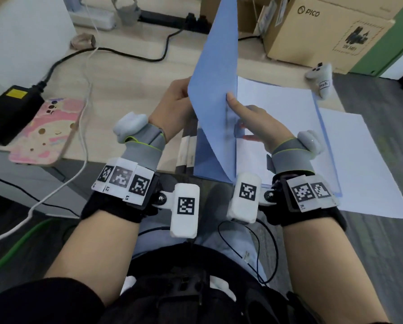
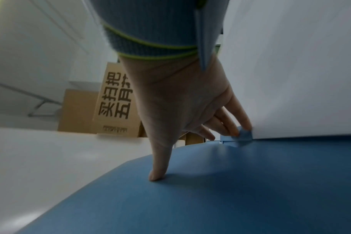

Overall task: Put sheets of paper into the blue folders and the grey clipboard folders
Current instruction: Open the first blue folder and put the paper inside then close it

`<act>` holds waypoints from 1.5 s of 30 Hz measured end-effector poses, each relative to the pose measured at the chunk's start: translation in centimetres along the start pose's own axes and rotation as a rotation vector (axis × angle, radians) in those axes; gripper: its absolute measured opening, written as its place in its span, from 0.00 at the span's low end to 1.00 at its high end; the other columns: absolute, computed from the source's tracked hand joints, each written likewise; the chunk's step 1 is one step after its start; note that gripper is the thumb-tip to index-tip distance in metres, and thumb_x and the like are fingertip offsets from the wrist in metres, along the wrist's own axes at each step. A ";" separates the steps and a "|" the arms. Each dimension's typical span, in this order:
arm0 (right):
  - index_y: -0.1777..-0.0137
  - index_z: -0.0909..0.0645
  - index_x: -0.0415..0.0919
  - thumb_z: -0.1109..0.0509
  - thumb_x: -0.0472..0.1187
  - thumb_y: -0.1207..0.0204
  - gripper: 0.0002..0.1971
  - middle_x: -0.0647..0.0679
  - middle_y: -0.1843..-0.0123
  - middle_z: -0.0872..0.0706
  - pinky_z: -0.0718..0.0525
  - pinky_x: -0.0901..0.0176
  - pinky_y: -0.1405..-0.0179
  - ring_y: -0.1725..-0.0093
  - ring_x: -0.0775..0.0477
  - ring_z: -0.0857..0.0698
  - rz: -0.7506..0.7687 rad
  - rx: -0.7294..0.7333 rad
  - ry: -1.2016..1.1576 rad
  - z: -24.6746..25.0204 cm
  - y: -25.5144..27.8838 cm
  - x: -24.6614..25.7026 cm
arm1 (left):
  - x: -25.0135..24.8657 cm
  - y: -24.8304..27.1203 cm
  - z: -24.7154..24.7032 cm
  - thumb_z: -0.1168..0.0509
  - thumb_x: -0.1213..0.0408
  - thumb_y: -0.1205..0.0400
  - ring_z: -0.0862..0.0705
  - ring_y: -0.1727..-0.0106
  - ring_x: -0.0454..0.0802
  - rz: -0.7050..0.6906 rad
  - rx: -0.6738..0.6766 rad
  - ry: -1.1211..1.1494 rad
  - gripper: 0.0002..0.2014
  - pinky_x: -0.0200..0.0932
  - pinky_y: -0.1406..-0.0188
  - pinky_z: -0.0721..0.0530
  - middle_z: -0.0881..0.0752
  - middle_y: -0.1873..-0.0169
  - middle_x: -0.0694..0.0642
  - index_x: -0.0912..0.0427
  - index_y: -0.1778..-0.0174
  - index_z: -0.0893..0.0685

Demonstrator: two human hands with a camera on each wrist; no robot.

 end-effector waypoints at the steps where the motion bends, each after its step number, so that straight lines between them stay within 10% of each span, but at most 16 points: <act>1: 0.33 0.23 0.35 0.40 0.69 0.26 0.38 0.41 0.49 0.20 0.20 0.46 0.32 0.50 0.52 0.24 0.011 0.036 -0.049 -0.2 0.2 -0.1 | 0.2 -0.2 -0.5 0.40 0.70 0.20 0.20 0.72 0.17 0.012 0.015 -0.009 0.07 0.18 0.72 0.24 0.20 0.80 0.22 0.54 0.52 0.20; 4: 0.36 0.21 0.53 0.37 0.70 0.31 0.30 0.45 0.35 0.17 0.15 0.52 0.43 0.37 0.51 0.18 0.025 0.076 -0.205 0.2 1.4 -0.6 | 0.4 -0.8 -3.1 0.39 0.70 0.18 0.15 0.58 0.38 -0.006 0.094 -0.020 0.13 0.26 0.71 0.18 0.12 0.57 0.42 0.51 0.41 0.20; 6: 0.35 0.22 0.56 0.38 0.67 0.30 0.26 0.49 0.33 0.17 0.17 0.50 0.42 0.32 0.46 0.19 0.057 0.097 -0.309 0.7 1.6 -1.2 | 0.8 -1.3 -5.4 0.40 0.69 0.16 0.22 0.51 0.46 -0.017 0.180 -0.037 0.19 0.35 0.52 0.14 0.18 0.48 0.48 0.43 0.34 0.23; 11: 0.55 0.20 0.47 0.29 0.37 0.40 0.12 0.55 0.64 0.14 0.23 0.61 0.53 0.60 0.55 0.16 0.215 0.129 -0.675 2.5 3.3 -0.9 | 2.5 -1.6 -8.8 0.42 0.76 0.17 0.23 0.42 0.31 0.012 0.252 -0.074 0.20 0.19 0.43 0.25 0.17 0.40 0.46 0.60 0.28 0.24; 16: 0.62 0.10 0.53 0.15 0.59 0.56 0.21 0.59 0.59 0.09 0.17 0.56 0.51 0.58 0.56 0.11 0.286 -0.038 -0.847 5.9 4.0 -3.8 | 5.1 -2.0 -10.7 0.38 0.62 0.24 0.22 0.30 0.46 0.086 0.321 -0.343 0.23 0.40 0.26 0.28 0.20 0.30 0.51 0.53 0.31 0.20; 24: 0.56 0.24 0.50 0.39 0.47 0.27 0.04 0.59 0.70 0.17 0.25 0.65 0.67 0.65 0.54 0.22 0.159 -0.495 -1.104 10.5 5.7 -10.5 | 6.8 -3.0 -11.5 0.38 0.63 0.19 0.24 0.27 0.55 0.124 0.256 -0.837 0.18 0.43 0.30 0.28 0.21 0.28 0.52 0.51 0.33 0.18; 26: 0.56 0.23 0.50 0.46 0.53 0.16 0.14 0.58 0.66 0.15 0.22 0.65 0.66 0.63 0.55 0.19 0.133 -0.549 -1.163 11.5 6.3 -12.1 | 6.7 -3.0 -11.8 0.36 0.63 0.21 0.23 0.28 0.56 0.129 0.252 -0.866 0.18 0.44 0.31 0.27 0.20 0.29 0.53 0.52 0.34 0.18; 30: 0.58 0.18 0.45 0.44 0.60 0.19 0.22 0.50 0.61 0.13 0.21 0.61 0.61 0.61 0.48 0.16 0.043 -0.730 -1.137 13.5 7.4 -15.5 | 6.8 -3.1 -11.8 0.32 0.64 0.24 0.21 0.31 0.57 0.151 0.225 -0.889 0.17 0.45 0.34 0.25 0.18 0.33 0.54 0.53 0.37 0.16; 40: 0.64 0.19 0.33 0.40 0.41 0.19 0.16 0.41 0.72 0.11 0.19 0.66 0.75 0.74 0.47 0.13 -0.047 -1.043 -1.001 17.0 10.8 -18.5 | 6.3 -3.7 -12.0 0.29 0.66 0.26 0.17 0.37 0.58 0.211 0.162 -0.936 0.15 0.44 0.43 0.21 0.13 0.40 0.55 0.53 0.43 0.12; 45: 0.68 0.17 0.40 0.36 0.35 0.30 0.09 0.41 0.66 0.10 0.13 0.56 0.61 0.69 0.47 0.11 -0.118 -1.078 -0.734 17.4 10.1 -18.5 | 6.5 -4.2 -11.8 0.26 0.64 0.29 0.16 0.40 0.55 0.210 0.174 -0.908 0.14 0.39 0.50 0.25 0.12 0.42 0.54 0.54 0.47 0.11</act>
Point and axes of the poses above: each hand's wrist, its own y-axis away from the middle knuckle, its own z-axis out of the back of the hand, x = y × z, the point moved 9 cm from there along -y, towards the middle knuckle
